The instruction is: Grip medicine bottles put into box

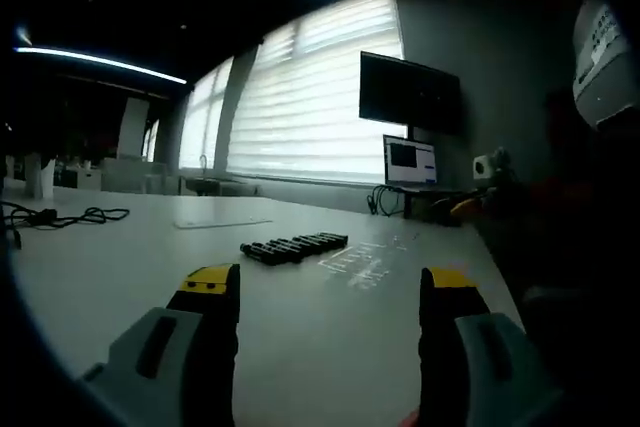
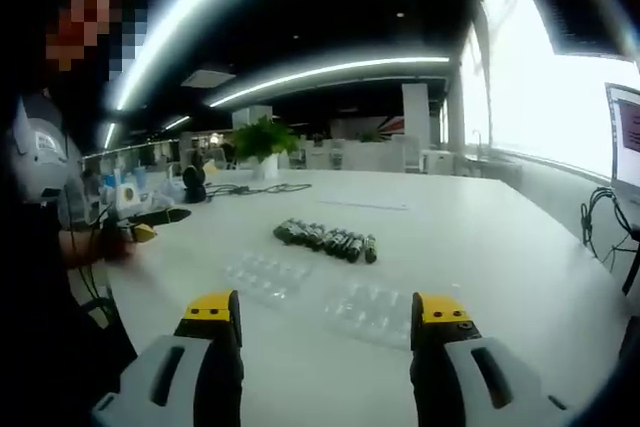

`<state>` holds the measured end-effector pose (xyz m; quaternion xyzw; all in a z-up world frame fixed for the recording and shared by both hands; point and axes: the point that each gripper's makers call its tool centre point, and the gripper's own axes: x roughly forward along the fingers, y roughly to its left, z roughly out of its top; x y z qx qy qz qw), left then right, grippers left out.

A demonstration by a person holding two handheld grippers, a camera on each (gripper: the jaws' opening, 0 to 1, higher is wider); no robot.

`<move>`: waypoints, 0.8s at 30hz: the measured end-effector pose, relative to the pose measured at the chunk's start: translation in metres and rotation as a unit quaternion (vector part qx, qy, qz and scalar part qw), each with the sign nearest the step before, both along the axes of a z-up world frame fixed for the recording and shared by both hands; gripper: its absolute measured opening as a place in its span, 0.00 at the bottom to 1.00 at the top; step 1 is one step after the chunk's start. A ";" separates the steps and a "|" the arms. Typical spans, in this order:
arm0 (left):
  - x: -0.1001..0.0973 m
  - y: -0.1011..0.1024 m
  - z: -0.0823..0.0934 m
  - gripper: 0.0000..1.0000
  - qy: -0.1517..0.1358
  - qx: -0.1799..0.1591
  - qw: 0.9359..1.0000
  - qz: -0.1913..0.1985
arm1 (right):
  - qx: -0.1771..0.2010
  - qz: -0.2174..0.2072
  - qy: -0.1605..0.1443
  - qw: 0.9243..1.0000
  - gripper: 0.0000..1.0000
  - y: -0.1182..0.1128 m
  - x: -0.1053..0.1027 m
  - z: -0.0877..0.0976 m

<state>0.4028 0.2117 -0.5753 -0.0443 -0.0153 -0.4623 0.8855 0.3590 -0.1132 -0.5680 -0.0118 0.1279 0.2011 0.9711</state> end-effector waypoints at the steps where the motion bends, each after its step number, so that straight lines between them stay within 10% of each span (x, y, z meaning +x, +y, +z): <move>1: 0.000 0.000 0.000 0.66 0.001 -0.001 1.000 0.001 | -0.001 0.002 0.000 1.000 0.64 0.001 0.000 0.000; 24: 0.000 0.000 0.001 0.65 -0.011 0.007 1.000 0.006 | 0.007 -0.004 -0.006 1.000 0.62 0.000 -0.003 0.007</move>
